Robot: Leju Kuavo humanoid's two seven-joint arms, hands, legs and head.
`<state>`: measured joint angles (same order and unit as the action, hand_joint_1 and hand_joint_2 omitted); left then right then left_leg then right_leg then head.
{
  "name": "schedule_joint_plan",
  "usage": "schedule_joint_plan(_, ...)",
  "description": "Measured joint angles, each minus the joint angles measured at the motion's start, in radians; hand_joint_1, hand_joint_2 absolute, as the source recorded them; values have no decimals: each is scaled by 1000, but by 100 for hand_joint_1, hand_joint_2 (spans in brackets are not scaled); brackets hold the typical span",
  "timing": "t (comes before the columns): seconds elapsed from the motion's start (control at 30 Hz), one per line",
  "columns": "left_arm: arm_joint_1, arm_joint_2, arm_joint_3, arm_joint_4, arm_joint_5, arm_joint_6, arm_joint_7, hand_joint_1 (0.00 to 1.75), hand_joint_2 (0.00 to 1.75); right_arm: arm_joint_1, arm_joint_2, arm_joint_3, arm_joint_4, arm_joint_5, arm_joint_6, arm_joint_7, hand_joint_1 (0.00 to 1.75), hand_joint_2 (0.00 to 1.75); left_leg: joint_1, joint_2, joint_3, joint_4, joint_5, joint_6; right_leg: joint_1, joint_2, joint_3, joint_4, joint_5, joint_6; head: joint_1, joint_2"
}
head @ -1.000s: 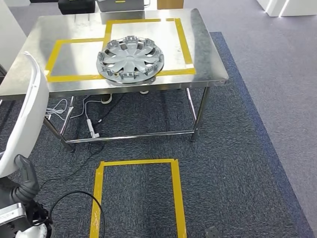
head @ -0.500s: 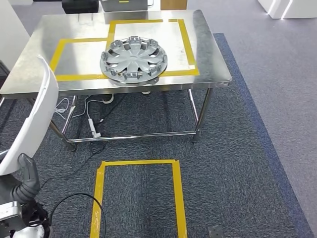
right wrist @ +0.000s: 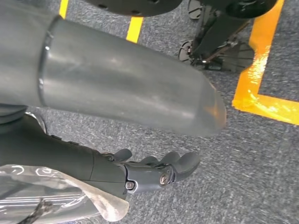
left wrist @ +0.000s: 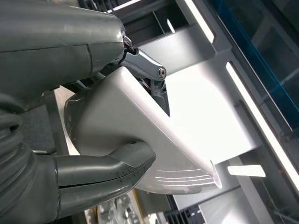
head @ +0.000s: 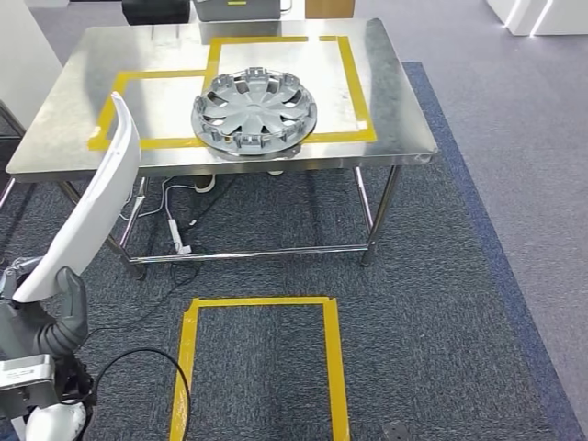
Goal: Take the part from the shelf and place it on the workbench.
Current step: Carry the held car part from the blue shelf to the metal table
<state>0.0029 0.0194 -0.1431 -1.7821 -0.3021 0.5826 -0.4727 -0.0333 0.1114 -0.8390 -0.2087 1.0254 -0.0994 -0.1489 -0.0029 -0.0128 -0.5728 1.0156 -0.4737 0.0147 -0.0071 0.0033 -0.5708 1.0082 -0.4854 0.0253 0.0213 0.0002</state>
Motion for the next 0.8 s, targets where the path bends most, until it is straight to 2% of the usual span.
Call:
schedule_joint_plan(0.07, -8, 6, -1, 0, -1, -4, 5, 175, 175, 1, 1, 0, 0, 1, 0, -1, 0, 0, 1, 1, 0, 9, -7, -11, -4, -1, 8, -5, 1, -11, -1, 0)
schedule_joint_plan(0.1, -13, 9, -1, 0, -1, -6, 6, 175, 175, 1, 1, 0, 0, 1, 0, -2, 0, 0, 1, 2, -9, 34, -22, -17, -7, -3, 14, -8, 0, -16, -3, 0)
schedule_joint_plan(0.13, -16, 12, -1, 0, -2, -8, 8, 175, 175, 0, 2, 0, 0, 2, 0, -3, 0, 0, 4, 3, -29, 81, -44, -22, -9, -4, 20, -10, -2, -21, -5, 0)
schedule_joint_plan(0.2, -21, 18, -2, 1, -2, -14, 11, 175, 175, -1, 1, -1, 0, 2, 0, -5, 0, 0, 8, 4, -96, 212, -96, -29, -9, -5, 28, -10, -9, -25, -7, 0)
schedule_joint_plan(0.23, -22, 20, -3, 2, -3, -15, 14, 175, 175, -1, 1, -1, 0, 2, 0, -6, 0, 0, 9, 4, -126, 262, -107, -31, -8, -5, 32, -10, -13, -25, -7, 0)
schedule_joint_plan(0.27, -23, 22, -3, 2, -4, -17, 16, 175, 175, 0, 1, -1, 0, 3, 0, -7, 0, 0, 10, 4, -142, 281, -100, -31, -8, -5, 38, -10, -18, -24, -7, 0)
schedule_joint_plan(0.3, -24, 25, -3, 3, -6, -19, 18, 175, 175, 1, 1, -1, 0, 4, 0, -8, 0, 0, 10, 4, -140, 263, -73, -30, -8, -5, 45, -10, -23, -22, -7, 0)
schedule_joint_plan(0.37, -30, 28, -4, 3, -11, -21, 23, 175, 175, 1, 2, -1, 0, 6, 1, -10, 0, 0, 9, 6, -94, 145, 6, -22, -8, -5, 60, -10, -37, -17, -7, 0)
schedule_joint_plan(0.4, -33, 30, -5, 3, -12, -23, 24, 175, 175, 0, 2, -1, 0, 7, 1, -12, 0, 0, 7, 8, -66, 83, 27, -17, -6, -4, 63, -10, -44, -11, -8, 0)
schedule_joint_plan(0.43, -37, 31, -6, 4, -13, -26, 26, 175, 175, -1, 2, -1, 0, 8, 1, -14, 0, 0, 4, 9, -46, 40, 34, -12, -5, -5, 65, -12, -51, -5, -8, 0)
schedule_joint_plan(0.47, -39, 32, -6, 4, -14, -29, 27, 175, 175, -2, 2, -1, 0, 8, 1, -16, 0, 0, 2, 10, -37, 19, 26, -5, -4, -6, 69, -11, -54, 3, -8, 0)
schedule_joint_plan(0.57, -41, 34, -6, 4, -16, -36, 31, 175, 175, -4, 2, -1, 0, 11, 2, -19, 0, 0, 3, 6, -20, 3, 9, 16, -5, -8, 84, -2, -60, 24, -6, 0)
schedule_joint_plan(0.6, -41, 35, -6, 4, -16, -37, 31, 175, 175, -5, 2, -1, 0, 11, 3, -20, 0, 0, 4, 5, -11, 0, 5, 22, -5, -8, 71, 22, -71, 28, -5, 0)
schedule_joint_plan(0.63, -42, 36, -6, 4, -16, -38, 32, 175, 175, -6, 2, -1, 0, 12, 3, -20, 0, 0, 5, 4, -3, -1, 2, 26, -6, -7, 44, 68, -88, 31, -3, 0)
schedule_joint_plan(0.73, -39, 37, -6, 4, -17, -38, 32, 175, 175, -5, 2, 0, 0, 13, 6, -20, 0, 0, -1, 3, 15, -2, -19, 34, -5, -6, -86, 250, -146, 32, 0, 0)
schedule_joint_plan(0.77, -37, 37, -6, 4, -17, -38, 32, 175, 175, -3, 2, 0, 0, 14, 7, -20, 0, 0, -3, 2, 25, -2, -29, 35, -4, -6, -117, 273, -145, 29, 0, 0)
schedule_joint_plan(0.8, -36, 38, -7, 4, -17, -38, 32, 175, 175, -1, 2, 0, 0, 14, 7, -20, 0, 0, -6, 1, 39, -2, -39, 35, -3, -5, -130, 260, -125, 26, 1, 0)
